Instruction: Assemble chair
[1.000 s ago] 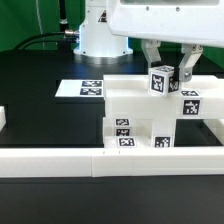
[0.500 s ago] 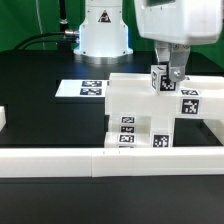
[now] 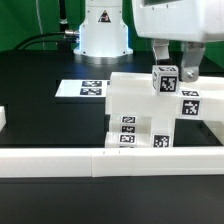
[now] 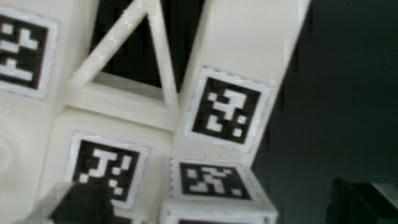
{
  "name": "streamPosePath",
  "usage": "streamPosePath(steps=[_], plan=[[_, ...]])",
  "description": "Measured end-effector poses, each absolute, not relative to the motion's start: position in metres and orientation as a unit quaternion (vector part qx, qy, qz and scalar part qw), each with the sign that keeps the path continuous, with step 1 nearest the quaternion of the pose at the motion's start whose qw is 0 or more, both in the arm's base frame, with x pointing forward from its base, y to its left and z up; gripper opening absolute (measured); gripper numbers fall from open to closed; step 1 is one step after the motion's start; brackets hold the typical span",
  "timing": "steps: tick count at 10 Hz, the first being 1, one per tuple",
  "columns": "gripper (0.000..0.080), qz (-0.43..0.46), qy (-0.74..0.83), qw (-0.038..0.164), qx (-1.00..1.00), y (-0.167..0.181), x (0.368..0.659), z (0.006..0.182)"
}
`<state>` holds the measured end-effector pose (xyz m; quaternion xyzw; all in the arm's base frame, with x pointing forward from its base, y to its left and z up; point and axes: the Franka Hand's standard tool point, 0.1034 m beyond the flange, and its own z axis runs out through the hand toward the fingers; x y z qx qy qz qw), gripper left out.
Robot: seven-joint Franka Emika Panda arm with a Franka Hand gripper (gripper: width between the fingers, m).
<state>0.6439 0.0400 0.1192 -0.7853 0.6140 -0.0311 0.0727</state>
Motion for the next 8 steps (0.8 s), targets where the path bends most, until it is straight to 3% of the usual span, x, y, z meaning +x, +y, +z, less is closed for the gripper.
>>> streamPosePath(steps=[3, 8], plan=[[0.0648, -0.039, 0.504, 0.067, -0.86, 0.0391, 0.6433, 0.1186], [0.0648, -0.045, 0.206, 0.033, -0.977, 0.0368, 0.6401, 0.1178]])
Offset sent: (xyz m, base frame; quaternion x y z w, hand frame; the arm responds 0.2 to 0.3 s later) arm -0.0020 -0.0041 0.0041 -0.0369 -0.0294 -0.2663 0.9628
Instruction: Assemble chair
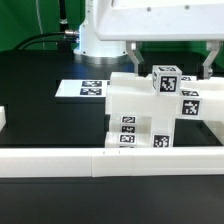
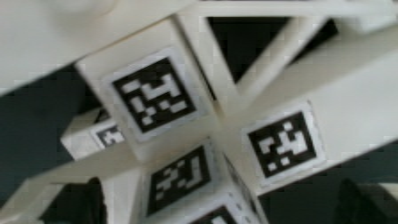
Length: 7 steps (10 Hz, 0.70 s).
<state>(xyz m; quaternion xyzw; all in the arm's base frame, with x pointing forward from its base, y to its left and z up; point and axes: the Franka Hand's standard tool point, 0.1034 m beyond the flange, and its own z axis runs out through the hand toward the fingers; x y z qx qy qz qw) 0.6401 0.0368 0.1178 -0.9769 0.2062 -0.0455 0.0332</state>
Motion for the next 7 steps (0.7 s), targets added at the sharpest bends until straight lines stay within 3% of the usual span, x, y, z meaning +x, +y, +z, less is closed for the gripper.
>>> streamPosePath(steps=[6, 7], plan=[[0.0648, -0.051, -0.001, 0.005, -0.999, 0.0337, 0.6411, 0.1184], [0.0526, -0.051, 0.008, 0.006, -0.999, 0.0335, 0.6411, 0.1182]])
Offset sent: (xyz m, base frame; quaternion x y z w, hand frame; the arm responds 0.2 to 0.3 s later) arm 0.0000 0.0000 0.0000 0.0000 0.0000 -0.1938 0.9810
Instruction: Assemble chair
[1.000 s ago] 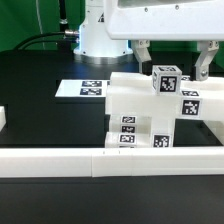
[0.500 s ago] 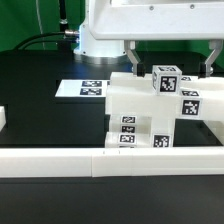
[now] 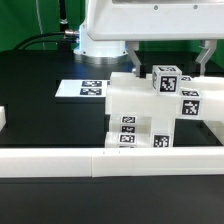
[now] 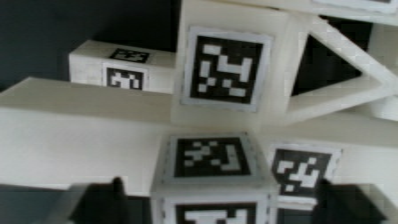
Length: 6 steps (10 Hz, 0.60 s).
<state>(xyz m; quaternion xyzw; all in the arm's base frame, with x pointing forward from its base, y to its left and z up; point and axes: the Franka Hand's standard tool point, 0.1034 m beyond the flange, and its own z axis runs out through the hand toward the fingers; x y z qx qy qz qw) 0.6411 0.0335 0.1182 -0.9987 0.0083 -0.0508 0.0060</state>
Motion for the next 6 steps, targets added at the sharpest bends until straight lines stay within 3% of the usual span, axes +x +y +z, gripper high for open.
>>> streamPosePath(steps=[1, 2, 3, 6], plan=[[0.0392, -0.051, 0.008, 0.006, -0.999, 0.0335, 0.641, 0.1182], [0.0392, -0.051, 0.008, 0.006, -0.999, 0.0335, 0.6411, 0.1182], [0.0284, -0.051, 0.008, 0.006, -0.999, 0.0334, 0.6411, 0.1182], [0.0284, -0.053, 0.051, 0.008, -0.997, 0.0286, 0.6407, 0.118]])
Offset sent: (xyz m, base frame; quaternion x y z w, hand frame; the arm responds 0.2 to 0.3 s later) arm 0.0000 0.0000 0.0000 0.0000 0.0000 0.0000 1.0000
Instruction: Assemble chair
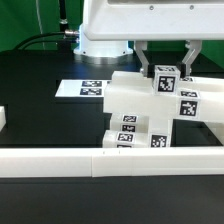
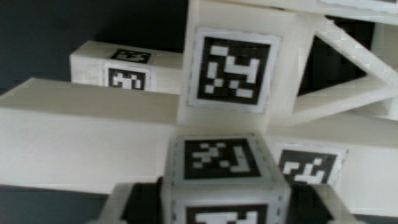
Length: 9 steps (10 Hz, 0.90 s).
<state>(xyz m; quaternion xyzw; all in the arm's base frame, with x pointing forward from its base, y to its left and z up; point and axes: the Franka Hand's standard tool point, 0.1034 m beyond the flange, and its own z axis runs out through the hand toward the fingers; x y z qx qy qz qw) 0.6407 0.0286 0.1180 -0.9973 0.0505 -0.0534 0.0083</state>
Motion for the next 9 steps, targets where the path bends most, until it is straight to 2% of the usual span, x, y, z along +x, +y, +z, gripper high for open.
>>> streamPosePath(steps=[3, 5, 6, 7, 8, 9], plan=[[0.0284, -0.057, 0.182, 0.026, -0.981, 0.024, 0.642, 0.118], [0.0284, -0.059, 0.23, 0.029, -0.971, 0.025, 0.642, 0.118], [0.0315, -0.059, 0.238, 0.03, -0.969, 0.025, 0.642, 0.117], [0.0449, -0.059, 0.235, 0.029, -0.97, 0.025, 0.642, 0.117], [0.0449, -0.061, 0.211, 0.029, -0.975, 0.025, 0.642, 0.121], [0.0599, -0.066, 0.179, 0.026, -0.981, 0.029, 0.64, 0.129]])
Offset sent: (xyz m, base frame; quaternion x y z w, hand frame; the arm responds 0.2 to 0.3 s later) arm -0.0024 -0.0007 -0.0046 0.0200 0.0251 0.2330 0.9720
